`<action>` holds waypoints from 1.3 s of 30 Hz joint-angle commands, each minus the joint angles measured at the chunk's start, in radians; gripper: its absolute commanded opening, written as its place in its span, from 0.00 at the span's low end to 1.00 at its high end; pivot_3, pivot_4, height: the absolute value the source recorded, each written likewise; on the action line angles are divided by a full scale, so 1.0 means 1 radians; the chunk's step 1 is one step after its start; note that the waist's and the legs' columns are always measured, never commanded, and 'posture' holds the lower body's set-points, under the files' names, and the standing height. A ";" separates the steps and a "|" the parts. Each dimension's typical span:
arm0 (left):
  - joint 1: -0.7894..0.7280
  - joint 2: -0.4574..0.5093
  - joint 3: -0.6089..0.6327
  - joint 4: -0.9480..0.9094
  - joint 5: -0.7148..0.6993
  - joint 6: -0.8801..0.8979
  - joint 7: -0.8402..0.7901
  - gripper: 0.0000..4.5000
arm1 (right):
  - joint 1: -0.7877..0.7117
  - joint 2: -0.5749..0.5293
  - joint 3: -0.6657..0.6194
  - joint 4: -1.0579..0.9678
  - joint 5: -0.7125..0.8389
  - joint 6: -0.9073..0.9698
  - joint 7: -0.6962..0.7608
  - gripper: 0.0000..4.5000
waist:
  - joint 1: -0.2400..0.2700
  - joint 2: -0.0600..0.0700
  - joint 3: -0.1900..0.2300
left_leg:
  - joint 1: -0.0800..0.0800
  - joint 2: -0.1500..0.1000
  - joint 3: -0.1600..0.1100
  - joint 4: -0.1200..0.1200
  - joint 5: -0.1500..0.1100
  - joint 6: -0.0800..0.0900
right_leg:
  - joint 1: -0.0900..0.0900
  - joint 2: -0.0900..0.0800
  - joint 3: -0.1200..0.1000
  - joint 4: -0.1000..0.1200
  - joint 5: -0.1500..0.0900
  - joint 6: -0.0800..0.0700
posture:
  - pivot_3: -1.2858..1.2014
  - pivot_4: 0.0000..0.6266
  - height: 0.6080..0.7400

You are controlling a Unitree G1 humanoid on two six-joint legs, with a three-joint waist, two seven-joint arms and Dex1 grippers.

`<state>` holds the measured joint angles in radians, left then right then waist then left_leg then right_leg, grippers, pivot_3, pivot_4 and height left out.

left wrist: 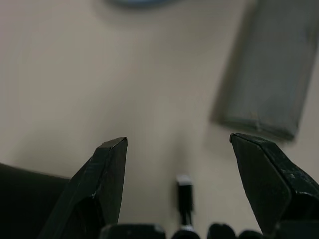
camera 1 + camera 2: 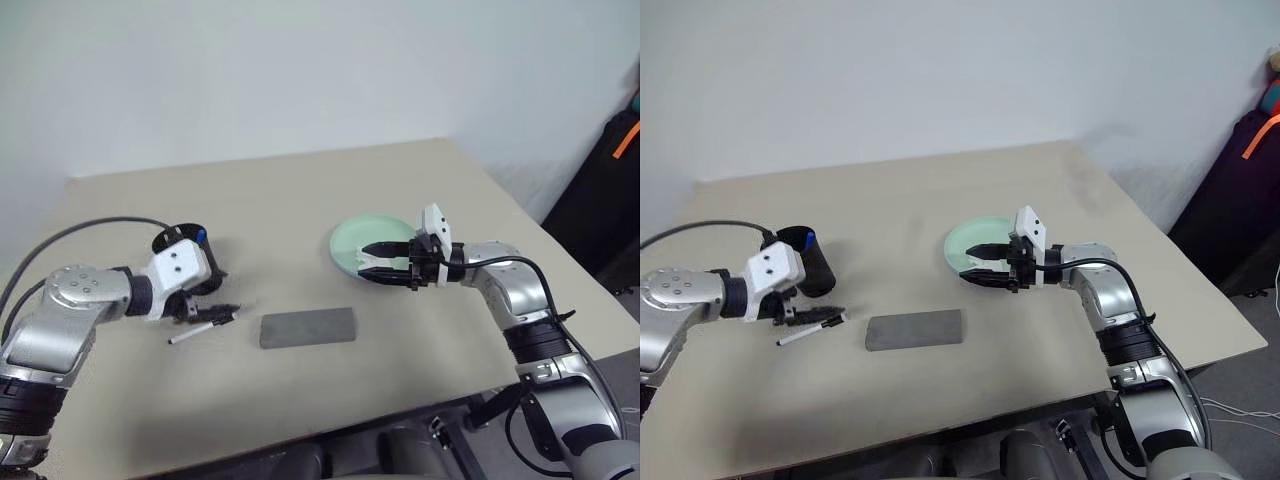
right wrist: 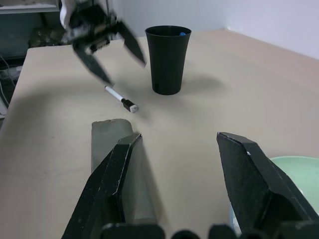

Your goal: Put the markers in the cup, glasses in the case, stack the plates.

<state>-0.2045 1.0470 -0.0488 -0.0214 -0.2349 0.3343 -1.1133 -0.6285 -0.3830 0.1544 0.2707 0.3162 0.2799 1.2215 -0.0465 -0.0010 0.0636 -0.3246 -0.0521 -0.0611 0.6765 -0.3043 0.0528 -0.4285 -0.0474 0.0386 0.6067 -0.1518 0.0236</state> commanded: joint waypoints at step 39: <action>-0.239 -0.064 -0.211 0.442 0.285 -0.185 -0.258 0.03 | -0.004 -0.011 -0.025 -0.083 0.078 0.051 0.026 0.57 | 0.001 0.000 0.000 | 0.000 0.000 -0.001 0.002 0.001 0.001 | 0.000 -0.001 -0.001 0.002 0.000 0.000 | 0.52 0.00 1.00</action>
<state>-0.4410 0.9776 -0.2675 0.4180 0.0326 0.1502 -1.3746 -0.6177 -0.3891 0.1468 0.2073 0.3899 0.3466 1.2534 -0.0458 -0.0012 0.0632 -0.3249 -0.0519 -0.0615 0.6787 -0.3037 0.0536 -0.4283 -0.0483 0.0381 0.6083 -0.1516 0.0240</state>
